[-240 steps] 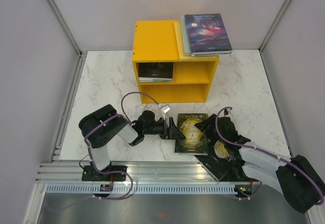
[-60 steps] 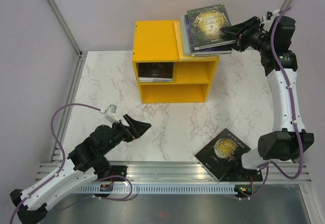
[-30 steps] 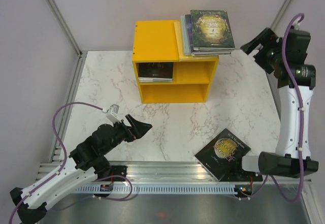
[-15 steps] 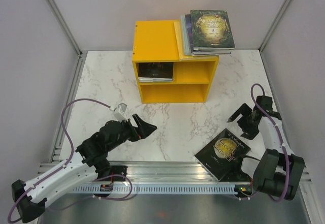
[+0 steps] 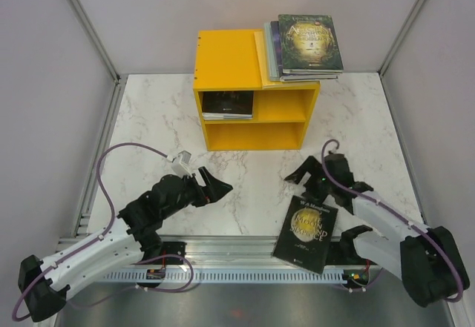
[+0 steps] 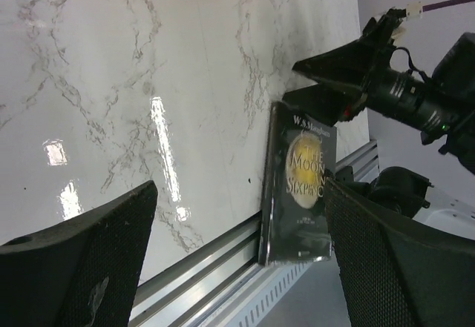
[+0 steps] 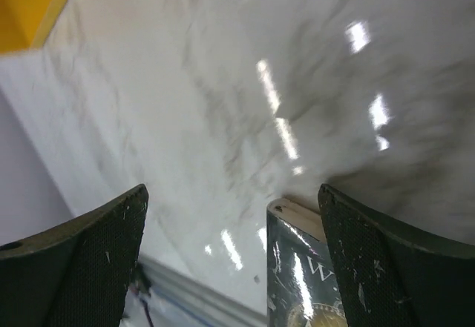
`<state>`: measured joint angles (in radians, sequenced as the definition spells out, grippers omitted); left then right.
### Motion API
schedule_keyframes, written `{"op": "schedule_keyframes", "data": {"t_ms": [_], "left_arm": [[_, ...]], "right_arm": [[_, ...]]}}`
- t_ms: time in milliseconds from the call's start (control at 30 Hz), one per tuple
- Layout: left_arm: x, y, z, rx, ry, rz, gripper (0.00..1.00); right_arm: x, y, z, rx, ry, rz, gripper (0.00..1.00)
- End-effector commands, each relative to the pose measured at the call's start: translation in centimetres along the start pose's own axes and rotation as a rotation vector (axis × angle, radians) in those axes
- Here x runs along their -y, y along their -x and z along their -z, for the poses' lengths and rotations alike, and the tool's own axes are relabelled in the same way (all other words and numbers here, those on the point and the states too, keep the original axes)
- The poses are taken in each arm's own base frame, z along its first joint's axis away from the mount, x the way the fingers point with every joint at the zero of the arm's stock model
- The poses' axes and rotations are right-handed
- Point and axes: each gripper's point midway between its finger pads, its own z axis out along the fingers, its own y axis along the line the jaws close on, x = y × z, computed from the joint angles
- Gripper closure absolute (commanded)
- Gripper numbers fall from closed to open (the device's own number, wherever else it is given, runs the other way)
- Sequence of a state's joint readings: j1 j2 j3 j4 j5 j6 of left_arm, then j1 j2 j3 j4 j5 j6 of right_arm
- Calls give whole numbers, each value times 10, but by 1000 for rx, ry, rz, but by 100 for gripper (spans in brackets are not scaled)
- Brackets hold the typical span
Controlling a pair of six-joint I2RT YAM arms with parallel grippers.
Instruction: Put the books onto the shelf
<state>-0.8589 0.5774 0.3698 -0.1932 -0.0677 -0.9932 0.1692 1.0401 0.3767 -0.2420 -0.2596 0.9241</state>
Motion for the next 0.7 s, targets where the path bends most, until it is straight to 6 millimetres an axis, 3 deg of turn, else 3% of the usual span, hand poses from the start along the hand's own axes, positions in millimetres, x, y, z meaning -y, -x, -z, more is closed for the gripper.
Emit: {"op": "schedule_keyframes", "data": {"t_ms": [0, 100, 133, 200, 233, 267, 300, 333, 367, 433, 467, 533, 600, 667], "left_arm": [[6, 4, -4, 18, -27, -9, 7], [3, 2, -6, 11, -17, -7, 7], [3, 1, -6, 9, -17, -8, 7], [1, -1, -6, 0, -15, -9, 7], [0, -2, -6, -3, -15, -13, 7], [0, -5, -6, -15, -16, -15, 7], [0, -7, -6, -27, -18, -19, 7], [-2, -10, -9, -46, -13, -29, 7], [-2, -14, -10, -63, -14, -30, 7], [2, -22, -14, -103, -42, -20, 7], [-4, -37, -16, -160, -42, -12, 9], [5, -43, -21, -176, -100, 22, 10], [-5, -66, -25, -243, -93, 37, 11], [3, -79, -27, -276, -127, 45, 11]], "right_arm": [[-38, -87, -6, -183, 139, -84, 2], [-86, -102, 3, -215, 281, -25, 2], [-97, -97, 9, -197, 280, 47, 2], [-98, -78, 15, -111, 220, 122, 2], [-117, -48, 31, 32, 223, 142, 2], [-94, -38, 37, 75, 111, 207, 2], [-93, -27, 46, 126, 79, 229, 2], [-99, -2, 62, 234, 57, 238, 2], [-79, 3, 68, 238, -34, 258, 2], [-63, 24, 80, 280, -134, 271, 2], [-45, 23, 82, 255, -206, 274, 2], [-22, 18, 81, 216, -284, 268, 2], [-9, 6, 76, 162, -306, 266, 2], [8, -5, 70, 120, -333, 264, 2]]}}
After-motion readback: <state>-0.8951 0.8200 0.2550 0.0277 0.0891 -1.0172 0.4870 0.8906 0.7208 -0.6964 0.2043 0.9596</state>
